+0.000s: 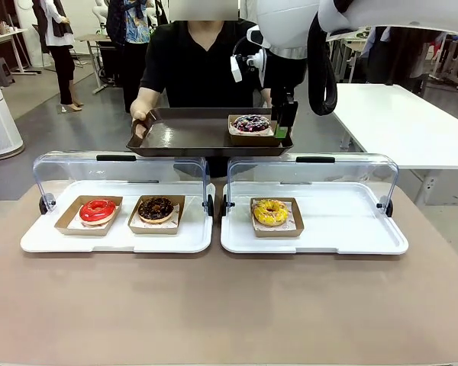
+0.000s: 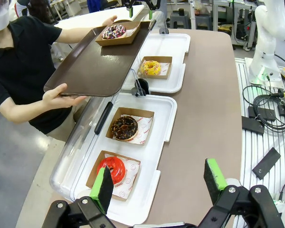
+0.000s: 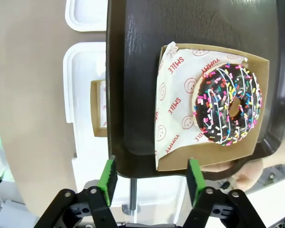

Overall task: Provide the desired donut to the person.
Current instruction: Place the picked Paper togo box onto the Handle tray extended by the person.

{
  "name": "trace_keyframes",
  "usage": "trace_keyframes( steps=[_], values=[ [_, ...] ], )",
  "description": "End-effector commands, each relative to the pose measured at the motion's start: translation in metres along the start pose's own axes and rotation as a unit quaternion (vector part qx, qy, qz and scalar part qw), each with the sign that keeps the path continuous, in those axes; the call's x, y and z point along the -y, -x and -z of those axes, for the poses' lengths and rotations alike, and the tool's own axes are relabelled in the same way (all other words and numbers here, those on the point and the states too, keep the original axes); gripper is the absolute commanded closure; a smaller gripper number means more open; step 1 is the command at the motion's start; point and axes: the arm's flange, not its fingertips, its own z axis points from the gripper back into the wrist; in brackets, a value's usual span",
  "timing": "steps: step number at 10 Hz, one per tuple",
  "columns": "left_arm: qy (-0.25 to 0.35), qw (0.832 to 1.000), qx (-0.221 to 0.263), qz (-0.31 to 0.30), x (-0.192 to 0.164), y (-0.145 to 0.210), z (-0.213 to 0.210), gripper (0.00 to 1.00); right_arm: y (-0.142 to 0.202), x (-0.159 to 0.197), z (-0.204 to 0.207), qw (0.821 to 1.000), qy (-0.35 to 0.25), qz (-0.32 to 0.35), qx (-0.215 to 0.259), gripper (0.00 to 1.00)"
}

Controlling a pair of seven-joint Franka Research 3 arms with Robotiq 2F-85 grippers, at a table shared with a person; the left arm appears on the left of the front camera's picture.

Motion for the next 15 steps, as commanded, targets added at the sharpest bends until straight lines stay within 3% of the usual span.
trace_keyframes(
  steps=[1,7,8,11,15],
  values=[
    [0.0,1.0,0.004,0.001,0.0,0.0,-0.001,0.0,0.001,0.006,-0.003,1.0,-0.013,-0.009,0.011,0.0],
    [0.0,1.0,0.004,0.001,0.0,0.0,-0.001,0.0,0.007,-0.009,-0.018,1.0,-0.01,-0.013,0.025,0.0],
    [0.0,1.0,0.004,0.001,0.0,0.0,-0.001,0.0,0.023,-0.034,-0.04,0.998,-0.01,-0.052,0.028,0.0],
    [0.0,1.0,0.004,0.001,0.0,0.0,-0.001,0.0,0.116,-0.094,-0.083,0.998,0.03,-0.046,0.042,0.0],
    [0.0,1.0,0.004,0.001,0.0,0.0,-0.001,0.0,0.204,-0.152,-0.053,0.998,0.007,-0.012,0.055,0.0]
  ],
)
